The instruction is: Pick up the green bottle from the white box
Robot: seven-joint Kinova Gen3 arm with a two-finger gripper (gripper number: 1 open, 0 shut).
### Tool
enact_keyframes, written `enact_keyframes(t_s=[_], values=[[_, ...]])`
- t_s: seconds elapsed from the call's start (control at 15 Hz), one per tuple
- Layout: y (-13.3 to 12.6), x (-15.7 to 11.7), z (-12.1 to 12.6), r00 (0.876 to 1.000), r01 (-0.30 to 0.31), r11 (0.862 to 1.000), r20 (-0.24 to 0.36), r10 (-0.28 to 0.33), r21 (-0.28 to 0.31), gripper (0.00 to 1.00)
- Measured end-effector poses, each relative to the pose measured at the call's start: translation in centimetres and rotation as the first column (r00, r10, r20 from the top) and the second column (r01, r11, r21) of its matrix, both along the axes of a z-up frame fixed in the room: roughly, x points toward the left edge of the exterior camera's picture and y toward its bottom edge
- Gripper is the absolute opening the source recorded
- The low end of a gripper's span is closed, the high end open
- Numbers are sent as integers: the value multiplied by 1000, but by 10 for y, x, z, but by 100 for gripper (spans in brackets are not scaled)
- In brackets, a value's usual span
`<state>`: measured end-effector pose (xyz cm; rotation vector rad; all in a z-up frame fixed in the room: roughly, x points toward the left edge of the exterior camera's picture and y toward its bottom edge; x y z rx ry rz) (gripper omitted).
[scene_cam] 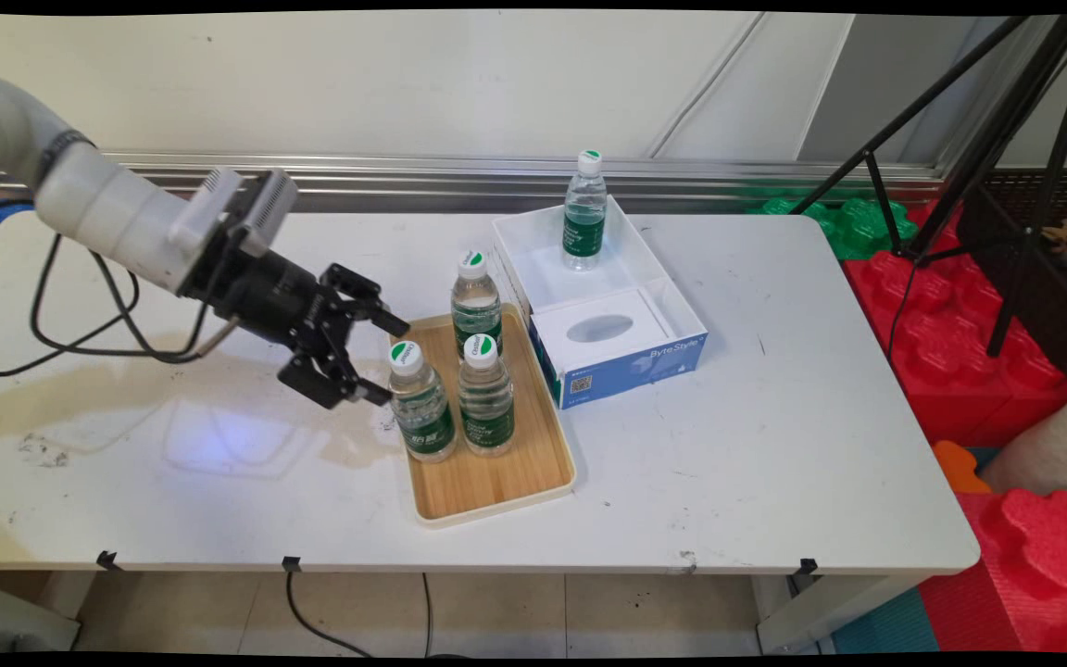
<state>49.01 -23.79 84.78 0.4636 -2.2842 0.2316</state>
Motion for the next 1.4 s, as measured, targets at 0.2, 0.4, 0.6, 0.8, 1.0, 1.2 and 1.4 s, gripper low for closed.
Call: enact_keyframes(t_s=[0.2, 0.4, 0.6, 0.8, 1.0, 1.2, 1.4], values=[[5, 10, 17, 1000, -18, 1000, -5, 18, -6, 100], [11, 22, 38, 999, -44, 999, -10, 44, -16, 100], [14, 33, 58, 997, -72, 997, -19, 72, -30, 100], [13, 43, 81, 993, -111, 992, -36, 109, -52, 100], [7, 50, 99, 988, -147, 986, -53, 143, -74, 100], [-7, 55, 113, 981, -186, 978, -73, 180, -95, 100], [-23, 56, 121, 977, -207, 972, -85, 198, -112, 100]])
